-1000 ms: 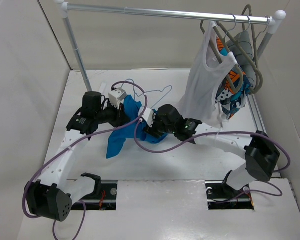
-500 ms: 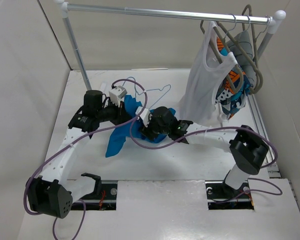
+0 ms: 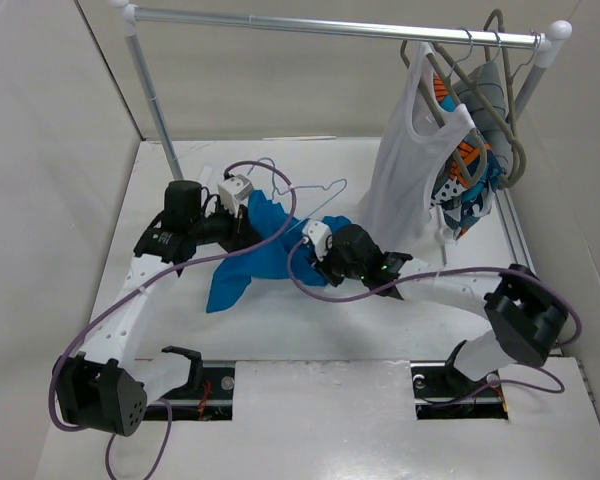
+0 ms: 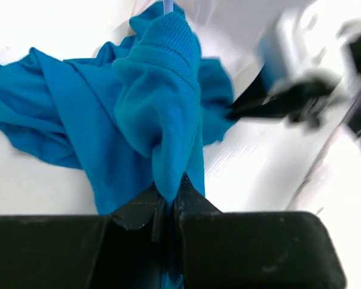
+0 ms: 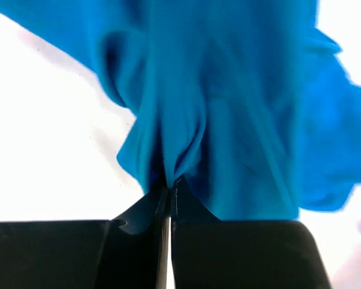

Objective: Place the t-shirt on the hanger
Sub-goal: Place tshirt on hanger

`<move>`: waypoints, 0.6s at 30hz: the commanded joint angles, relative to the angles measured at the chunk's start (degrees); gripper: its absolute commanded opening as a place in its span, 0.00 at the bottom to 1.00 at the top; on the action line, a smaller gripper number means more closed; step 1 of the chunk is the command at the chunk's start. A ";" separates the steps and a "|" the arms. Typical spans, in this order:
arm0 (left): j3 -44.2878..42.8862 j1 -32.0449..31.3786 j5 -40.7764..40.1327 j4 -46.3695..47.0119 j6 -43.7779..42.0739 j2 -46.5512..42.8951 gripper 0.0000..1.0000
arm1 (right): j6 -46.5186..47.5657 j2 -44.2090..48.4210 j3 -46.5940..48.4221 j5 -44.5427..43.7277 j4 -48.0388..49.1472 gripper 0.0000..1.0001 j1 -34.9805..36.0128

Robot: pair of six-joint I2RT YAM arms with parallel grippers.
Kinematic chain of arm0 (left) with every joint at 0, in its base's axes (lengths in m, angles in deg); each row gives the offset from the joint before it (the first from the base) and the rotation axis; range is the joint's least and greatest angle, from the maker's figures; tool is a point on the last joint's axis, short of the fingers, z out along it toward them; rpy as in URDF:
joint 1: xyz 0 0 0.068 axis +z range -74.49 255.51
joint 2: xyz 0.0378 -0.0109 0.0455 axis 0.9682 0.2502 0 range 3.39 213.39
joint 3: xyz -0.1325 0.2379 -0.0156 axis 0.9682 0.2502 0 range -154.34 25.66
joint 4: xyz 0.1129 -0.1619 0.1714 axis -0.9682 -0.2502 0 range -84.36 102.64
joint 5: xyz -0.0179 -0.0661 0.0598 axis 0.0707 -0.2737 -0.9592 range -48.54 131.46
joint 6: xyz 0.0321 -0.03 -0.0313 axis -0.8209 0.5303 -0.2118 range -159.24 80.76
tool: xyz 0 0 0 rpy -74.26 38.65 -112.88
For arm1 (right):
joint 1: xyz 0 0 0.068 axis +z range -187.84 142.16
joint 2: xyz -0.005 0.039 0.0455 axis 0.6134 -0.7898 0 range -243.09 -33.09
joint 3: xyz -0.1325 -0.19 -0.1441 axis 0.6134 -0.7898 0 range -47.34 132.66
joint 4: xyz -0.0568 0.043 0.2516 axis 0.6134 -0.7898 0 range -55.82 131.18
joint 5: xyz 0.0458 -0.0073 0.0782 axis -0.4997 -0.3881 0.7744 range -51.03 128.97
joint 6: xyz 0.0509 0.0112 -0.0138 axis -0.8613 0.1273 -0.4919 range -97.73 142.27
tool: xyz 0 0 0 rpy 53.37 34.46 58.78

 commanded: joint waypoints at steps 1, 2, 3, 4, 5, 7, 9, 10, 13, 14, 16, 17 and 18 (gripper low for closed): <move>-2.92 0.25 1.99 -4.36 -14.16 -1.72 0.00 | -1.45 6.97 -2.57 -1.79 0.36 0.00 -3.99; -2.92 0.86 1.47 -7.43 -17.86 -2.94 0.00 | -1.46 8.73 -3.28 -2.66 -0.61 0.00 -5.40; -1.61 3.91 3.29 -9.20 -24.77 -3.65 0.00 | -1.46 10.49 -3.90 -3.37 -1.49 0.00 -6.98; -1.60 5.77 5.48 -11.39 -29.19 -4.18 0.00 | -1.46 13.73 -4.51 -3.38 -2.80 0.00 -10.22; -1.60 7.01 7.59 -17.85 -34.45 -4.18 0.00 | -1.46 15.15 -5.22 -3.38 -3.51 0.00 -11.73; -1.60 7.02 8.58 -22.82 -43.43 -4.18 0.00 | -0.06 17.27 -5.22 -3.38 -6.13 0.00 -14.37; -1.60 7.02 9.10 -24.76 -47.06 -4.18 0.00 | 2.23 18.68 -3.21 -3.38 -8.69 0.00 -16.57; -1.60 7.02 10.41 -26.17 -49.34 -4.18 0.00 | 2.84 18.68 -2.51 -4.16 -10.18 0.00 -16.58; -1.60 7.02 13.49 -30.83 -56.47 -4.18 0.00 | 4.43 17.89 -0.57 -4.17 -14.93 0.00 -18.59; -1.60 7.02 13.50 -31.45 -57.18 -4.18 0.00 | 5.22 17.02 0.04 -4.17 -16.42 0.00 -19.21; -1.60 7.02 14.12 -32.86 -59.71 -4.18 0.00 | 5.75 17.01 0.05 -3.64 -16.44 0.00 -21.67; -0.99 7.02 11.77 -32.86 -59.73 -4.18 0.00 | 5.75 17.71 -0.47 -2.94 -16.44 0.00 -22.54; -0.46 7.02 10.27 -31.64 -59.04 -4.18 0.00 | 5.75 19.46 -0.48 -2.94 -16.44 0.00 -23.77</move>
